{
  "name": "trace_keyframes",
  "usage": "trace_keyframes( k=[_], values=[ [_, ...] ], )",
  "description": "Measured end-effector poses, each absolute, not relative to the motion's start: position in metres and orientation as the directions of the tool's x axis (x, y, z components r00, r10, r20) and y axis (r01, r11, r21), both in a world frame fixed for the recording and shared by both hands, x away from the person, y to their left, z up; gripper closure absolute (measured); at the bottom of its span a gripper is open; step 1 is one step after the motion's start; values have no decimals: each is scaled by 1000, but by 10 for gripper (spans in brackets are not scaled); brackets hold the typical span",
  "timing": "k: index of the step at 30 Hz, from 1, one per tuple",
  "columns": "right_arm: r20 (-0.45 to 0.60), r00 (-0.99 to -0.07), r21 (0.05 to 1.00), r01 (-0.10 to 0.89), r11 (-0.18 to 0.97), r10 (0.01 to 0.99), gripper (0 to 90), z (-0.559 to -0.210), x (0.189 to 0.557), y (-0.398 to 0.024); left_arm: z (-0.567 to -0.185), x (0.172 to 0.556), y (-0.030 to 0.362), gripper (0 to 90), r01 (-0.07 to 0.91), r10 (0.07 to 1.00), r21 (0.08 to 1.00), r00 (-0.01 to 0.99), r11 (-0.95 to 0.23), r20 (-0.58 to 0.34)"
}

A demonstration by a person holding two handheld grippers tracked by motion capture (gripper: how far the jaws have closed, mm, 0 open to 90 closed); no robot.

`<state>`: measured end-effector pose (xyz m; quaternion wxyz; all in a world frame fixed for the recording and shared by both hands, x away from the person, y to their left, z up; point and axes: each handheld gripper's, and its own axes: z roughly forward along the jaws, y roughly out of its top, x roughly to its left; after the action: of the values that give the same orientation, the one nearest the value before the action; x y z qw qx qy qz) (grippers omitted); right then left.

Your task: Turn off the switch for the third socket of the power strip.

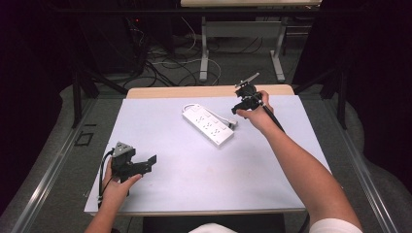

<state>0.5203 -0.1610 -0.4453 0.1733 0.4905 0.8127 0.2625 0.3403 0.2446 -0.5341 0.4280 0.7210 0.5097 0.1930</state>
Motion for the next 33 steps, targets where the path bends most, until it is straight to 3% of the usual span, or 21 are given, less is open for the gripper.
trace_keyframes(
  k=[8,17,33],
  values=[
    [1,-437,576,736,357,899,426,-453,525,-158,-534,341,245,77,568,900,814,409,-121,-151],
    [36,-407,570,758,316,913,538,-459,529,-154,-534,341,245,78,567,899,814,411,-124,-149],
    [54,-433,529,776,342,900,701,-474,535,-148,-534,341,245,81,569,899,814,410,-121,-154]
  ],
)
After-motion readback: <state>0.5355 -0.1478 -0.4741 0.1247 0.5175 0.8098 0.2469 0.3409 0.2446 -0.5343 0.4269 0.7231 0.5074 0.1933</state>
